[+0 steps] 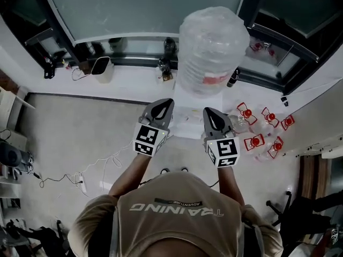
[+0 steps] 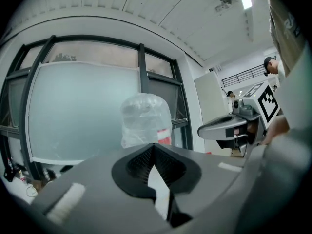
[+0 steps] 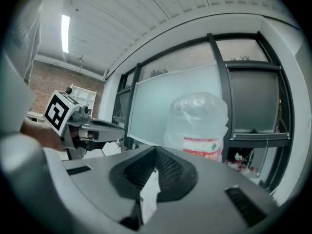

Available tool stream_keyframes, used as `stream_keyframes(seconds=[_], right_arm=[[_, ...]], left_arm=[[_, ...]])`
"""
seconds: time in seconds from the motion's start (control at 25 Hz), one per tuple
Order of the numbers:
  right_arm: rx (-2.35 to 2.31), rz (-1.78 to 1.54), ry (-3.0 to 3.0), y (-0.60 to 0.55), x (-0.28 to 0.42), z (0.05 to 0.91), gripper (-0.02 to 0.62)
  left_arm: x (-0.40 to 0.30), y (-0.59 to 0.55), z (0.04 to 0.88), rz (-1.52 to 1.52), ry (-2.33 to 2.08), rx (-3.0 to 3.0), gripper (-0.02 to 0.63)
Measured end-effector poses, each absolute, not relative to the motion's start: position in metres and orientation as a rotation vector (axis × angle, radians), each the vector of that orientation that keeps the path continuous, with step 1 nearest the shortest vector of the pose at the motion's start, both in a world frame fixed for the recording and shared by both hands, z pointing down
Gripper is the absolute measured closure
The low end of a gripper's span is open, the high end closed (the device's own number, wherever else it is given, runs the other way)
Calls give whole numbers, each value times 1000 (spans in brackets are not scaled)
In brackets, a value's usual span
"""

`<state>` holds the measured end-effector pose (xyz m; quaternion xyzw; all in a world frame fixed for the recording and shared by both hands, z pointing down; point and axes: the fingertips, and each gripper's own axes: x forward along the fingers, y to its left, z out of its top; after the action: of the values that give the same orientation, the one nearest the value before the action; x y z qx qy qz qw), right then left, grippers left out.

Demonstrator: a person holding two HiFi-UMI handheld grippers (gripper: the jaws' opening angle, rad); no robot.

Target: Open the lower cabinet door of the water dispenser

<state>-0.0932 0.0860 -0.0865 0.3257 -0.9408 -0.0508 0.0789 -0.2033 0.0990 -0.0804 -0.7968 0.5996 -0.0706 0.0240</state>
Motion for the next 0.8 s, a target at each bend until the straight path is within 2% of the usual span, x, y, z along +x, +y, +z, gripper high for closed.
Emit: stream_keyframes(seconds=[0.8], right_arm=[[953,-94,-2897,106,-89,-91,588]], left_arm=[[-186,132,-99,-236,1812,-2421,605]])
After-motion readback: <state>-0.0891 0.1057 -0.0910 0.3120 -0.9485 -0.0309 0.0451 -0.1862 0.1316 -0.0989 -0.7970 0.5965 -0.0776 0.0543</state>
